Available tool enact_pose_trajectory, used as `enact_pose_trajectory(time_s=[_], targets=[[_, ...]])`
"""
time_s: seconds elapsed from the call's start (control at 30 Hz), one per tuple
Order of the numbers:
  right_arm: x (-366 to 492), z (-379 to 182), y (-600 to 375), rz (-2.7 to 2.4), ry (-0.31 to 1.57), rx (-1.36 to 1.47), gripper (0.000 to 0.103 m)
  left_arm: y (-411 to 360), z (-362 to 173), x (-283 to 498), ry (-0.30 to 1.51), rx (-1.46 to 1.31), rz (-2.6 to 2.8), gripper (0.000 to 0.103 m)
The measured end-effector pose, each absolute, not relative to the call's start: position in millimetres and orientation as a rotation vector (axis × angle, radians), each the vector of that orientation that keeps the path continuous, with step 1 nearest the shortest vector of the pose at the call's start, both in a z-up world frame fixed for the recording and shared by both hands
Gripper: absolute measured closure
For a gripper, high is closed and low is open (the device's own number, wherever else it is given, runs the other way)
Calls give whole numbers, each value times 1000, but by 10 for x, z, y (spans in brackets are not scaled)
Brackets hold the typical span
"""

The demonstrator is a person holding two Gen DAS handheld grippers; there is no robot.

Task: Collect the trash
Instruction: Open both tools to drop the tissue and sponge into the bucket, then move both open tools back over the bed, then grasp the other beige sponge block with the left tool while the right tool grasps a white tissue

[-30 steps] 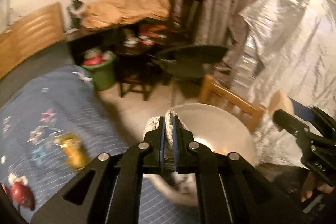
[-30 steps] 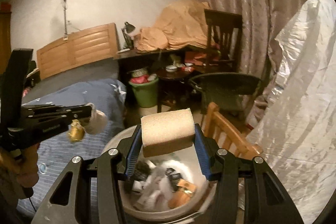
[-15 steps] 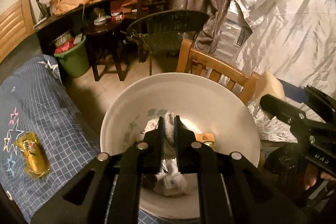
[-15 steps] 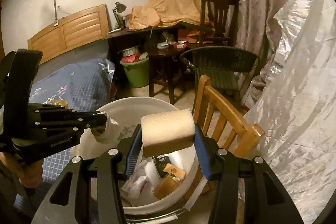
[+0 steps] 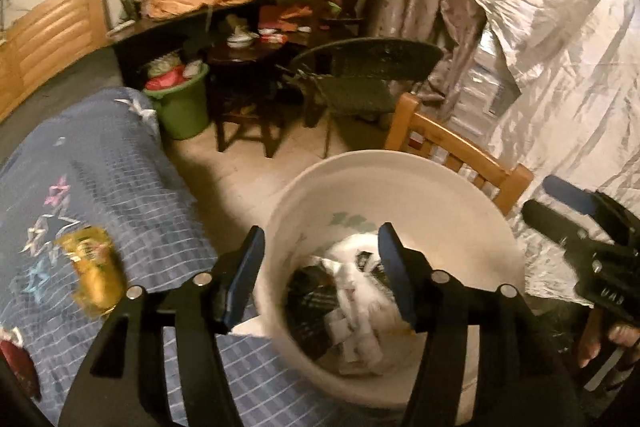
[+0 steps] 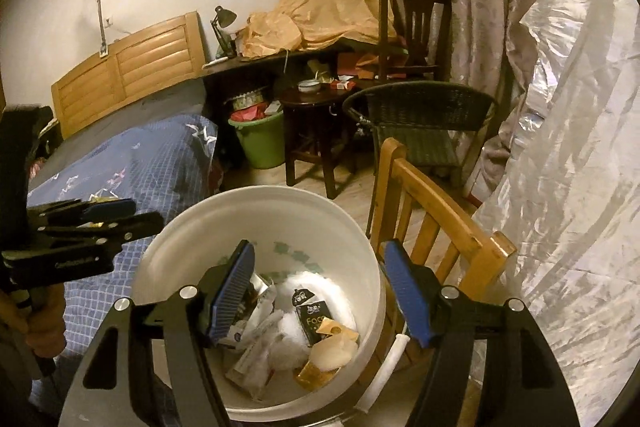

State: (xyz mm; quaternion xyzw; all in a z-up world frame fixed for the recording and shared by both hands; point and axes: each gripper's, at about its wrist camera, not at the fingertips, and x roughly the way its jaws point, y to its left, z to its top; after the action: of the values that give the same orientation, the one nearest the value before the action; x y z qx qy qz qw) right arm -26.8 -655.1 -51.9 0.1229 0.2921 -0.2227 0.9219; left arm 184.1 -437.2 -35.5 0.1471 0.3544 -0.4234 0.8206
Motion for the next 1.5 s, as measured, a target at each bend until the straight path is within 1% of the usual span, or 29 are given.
enact_pose_trajectory(time_s=[0.03, 0.07, 0.23, 0.3, 0.37, 0.5, 0.53, 0.7, 0.8, 0.87, 0.97, 1.2, 1.23, 1.27, 1.3, 1.33, 1.47, 1.5], targets=[[-278, -496, -6506, -450, 584, 255, 34, -4263, -340, 1815, 722, 312, -870, 37], [-286, -482, -6473, -443, 574, 258, 34, -4196, -332, 1803, 706, 311, -855, 35], [-310, -336, -6048, -384, 464, 246, 34, -3519, -362, 1739, 649, 292, -740, 35], [-320, -270, -5756, -352, 385, 231, 34, -3165, -378, 1722, 633, 264, -683, 35], [-297, -228, -5419, -317, 322, 197, 34, -2724, -396, 1716, 616, 237, -610, 35], [-126, -264, -4845, -228, 280, 156, 34, -1841, -410, 1772, 617, 154, -435, 35], [-55, -286, -4720, -201, 289, 151, 33, -1523, -405, 1806, 623, 118, -373, 35], [441, -370, -3983, -37, 368, 119, 33, -484, -353, 1879, 629, 17, -155, 34], [798, -353, -3535, 70, 420, 91, 31, 141, -398, 2005, 662, -48, -59, 33], [1085, -320, -3200, 158, 467, 72, 28, 411, -475, 2105, 700, -79, -40, 32], [1542, -279, -2798, 267, 554, 48, 24, 678, -618, 2351, 754, -112, -49, 32], [2816, -356, -1808, 468, 806, -22, 23, 748, -969, 2782, 843, -146, -115, 33], [3011, -410, -1644, 489, 848, -45, 23, 761, -1011, 2832, 859, -175, -141, 34], [3158, -464, -1539, 496, 879, -67, 23, 791, -1041, 2857, 866, -202, -171, 54], [3261, -510, -1456, 495, 897, -85, 23, 804, -1077, 2887, 878, -220, -186, 65], [3427, -582, -1325, 497, 930, -115, 23, 835, -1134, 2916, 898, -241, -188, 66], [3819, -854, -1019, 470, 1047, -202, 24, 826, -1166, 2868, 873, -238, -194, 67], [3887, -937, -948, 466, 1078, -227, 28, 817, -1174, 2862, 871, -234, -193, 67]])
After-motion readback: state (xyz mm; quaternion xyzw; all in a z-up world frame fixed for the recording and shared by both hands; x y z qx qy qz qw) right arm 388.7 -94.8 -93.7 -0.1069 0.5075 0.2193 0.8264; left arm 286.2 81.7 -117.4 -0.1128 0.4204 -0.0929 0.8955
